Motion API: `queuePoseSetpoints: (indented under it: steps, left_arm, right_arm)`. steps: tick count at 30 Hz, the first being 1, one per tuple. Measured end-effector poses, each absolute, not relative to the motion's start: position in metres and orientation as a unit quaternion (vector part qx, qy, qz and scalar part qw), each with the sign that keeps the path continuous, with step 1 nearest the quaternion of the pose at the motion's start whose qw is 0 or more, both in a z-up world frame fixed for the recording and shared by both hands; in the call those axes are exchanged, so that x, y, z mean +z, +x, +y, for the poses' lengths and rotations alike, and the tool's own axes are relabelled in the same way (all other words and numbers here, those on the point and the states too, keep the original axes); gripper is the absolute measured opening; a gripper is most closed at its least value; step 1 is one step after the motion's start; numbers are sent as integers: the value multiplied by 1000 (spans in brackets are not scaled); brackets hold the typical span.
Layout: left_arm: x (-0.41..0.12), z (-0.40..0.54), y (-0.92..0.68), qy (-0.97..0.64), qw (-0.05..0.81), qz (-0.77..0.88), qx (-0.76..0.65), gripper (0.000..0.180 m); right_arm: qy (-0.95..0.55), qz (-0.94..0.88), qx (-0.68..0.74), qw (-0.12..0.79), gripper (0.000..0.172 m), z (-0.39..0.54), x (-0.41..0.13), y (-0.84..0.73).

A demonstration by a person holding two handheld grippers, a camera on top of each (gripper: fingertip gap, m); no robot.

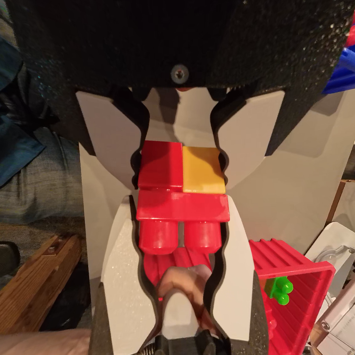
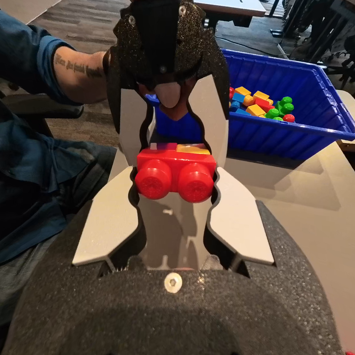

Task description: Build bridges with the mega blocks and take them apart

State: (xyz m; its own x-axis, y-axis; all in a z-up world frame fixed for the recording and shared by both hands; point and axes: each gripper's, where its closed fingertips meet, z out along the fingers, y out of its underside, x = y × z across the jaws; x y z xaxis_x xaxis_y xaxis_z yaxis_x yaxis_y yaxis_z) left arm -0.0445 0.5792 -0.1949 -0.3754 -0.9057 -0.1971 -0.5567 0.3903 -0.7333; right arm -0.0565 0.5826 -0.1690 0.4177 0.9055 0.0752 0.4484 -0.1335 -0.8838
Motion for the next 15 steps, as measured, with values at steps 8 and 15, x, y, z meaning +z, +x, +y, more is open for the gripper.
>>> queuePoseSetpoints:
  steps: [8, 15]
  left_arm:
    - [-195, 574, -42, -467, 301, 778, -294, 80]
    - [-197, 565, -39, -464, 293, 783, -294, 80]
  right_arm:
    - [-706, -483, 256, 450, 75, 576, -168, -53]
    - [-705, -484, 267, 444, 74, 567, -170, -48]
